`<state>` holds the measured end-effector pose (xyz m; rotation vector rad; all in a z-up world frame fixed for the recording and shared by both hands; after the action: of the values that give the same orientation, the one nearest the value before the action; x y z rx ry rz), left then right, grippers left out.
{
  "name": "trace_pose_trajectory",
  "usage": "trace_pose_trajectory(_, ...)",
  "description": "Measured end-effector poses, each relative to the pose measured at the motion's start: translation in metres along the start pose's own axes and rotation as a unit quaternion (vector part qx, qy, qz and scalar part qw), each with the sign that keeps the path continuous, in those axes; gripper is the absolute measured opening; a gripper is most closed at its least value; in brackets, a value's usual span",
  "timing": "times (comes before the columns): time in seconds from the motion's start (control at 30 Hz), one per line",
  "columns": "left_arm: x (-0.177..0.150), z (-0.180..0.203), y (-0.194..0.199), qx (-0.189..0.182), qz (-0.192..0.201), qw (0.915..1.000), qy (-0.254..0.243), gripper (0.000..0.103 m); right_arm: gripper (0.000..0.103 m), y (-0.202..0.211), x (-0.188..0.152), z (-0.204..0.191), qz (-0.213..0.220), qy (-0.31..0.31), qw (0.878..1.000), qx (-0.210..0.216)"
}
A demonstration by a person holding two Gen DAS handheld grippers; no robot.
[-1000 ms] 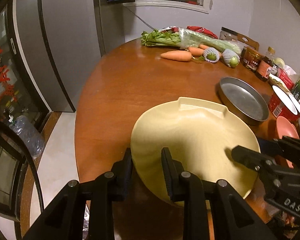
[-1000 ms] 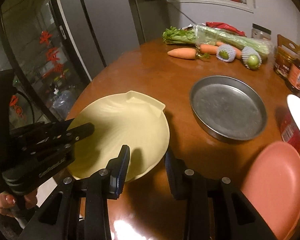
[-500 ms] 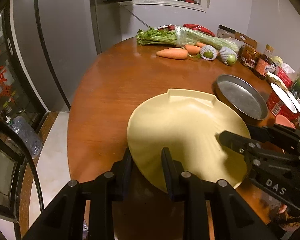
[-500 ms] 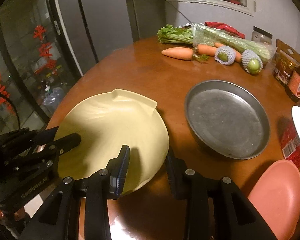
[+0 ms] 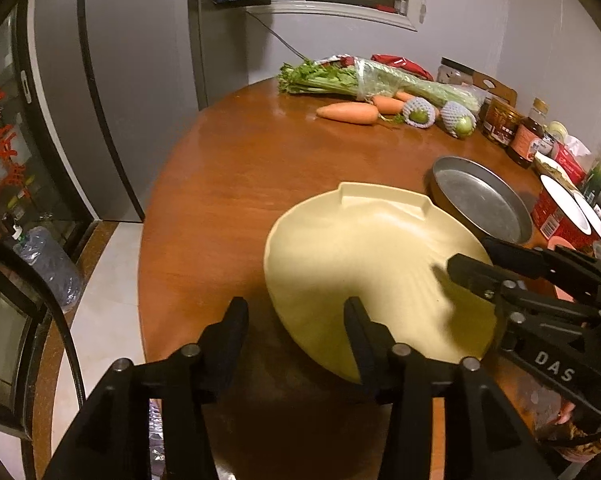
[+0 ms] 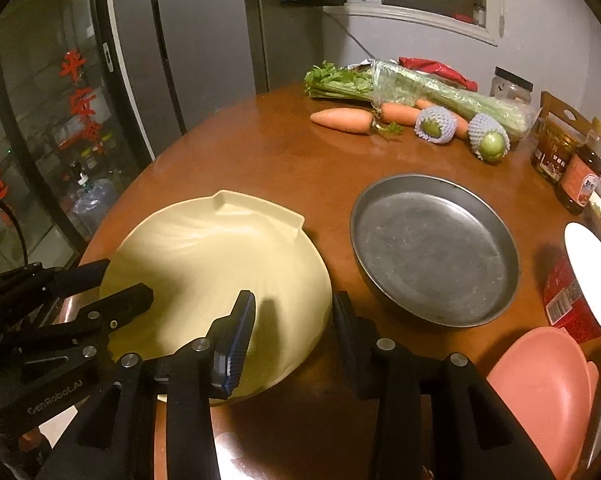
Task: Organize plates and bowls
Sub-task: 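Carry the cream shell plate aside with the left tool and set it down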
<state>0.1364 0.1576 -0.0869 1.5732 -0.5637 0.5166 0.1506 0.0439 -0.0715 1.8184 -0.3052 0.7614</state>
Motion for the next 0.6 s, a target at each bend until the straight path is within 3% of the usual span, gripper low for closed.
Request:
trace_pose_trajectory(0.3,0.006,-0.005,0.028,0.03,0.03,0.9991,0.005,0.066,0.05,0.03,0.005,0.01,0.031,-0.016,0.999,0.0)
trace_pose_trajectory(0.6,0.018,0.019,0.065,0.014,0.07,0.9974,-0.009,0.073,0.053,0.083,0.0,0.024,0.064,-0.035,0.997,0.007)
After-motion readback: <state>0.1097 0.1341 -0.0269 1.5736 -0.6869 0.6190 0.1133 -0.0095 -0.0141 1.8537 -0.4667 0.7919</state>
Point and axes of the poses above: each gripper's, at about its wrist camera, not at the fingertips, and y roughly against the way its jaws point, z to its right, x to its top, the point moved 6 cm from there along -y, roughly the way its jaws point, and after that the axes turned 9 degrees about -y, right-handed, at the moved point
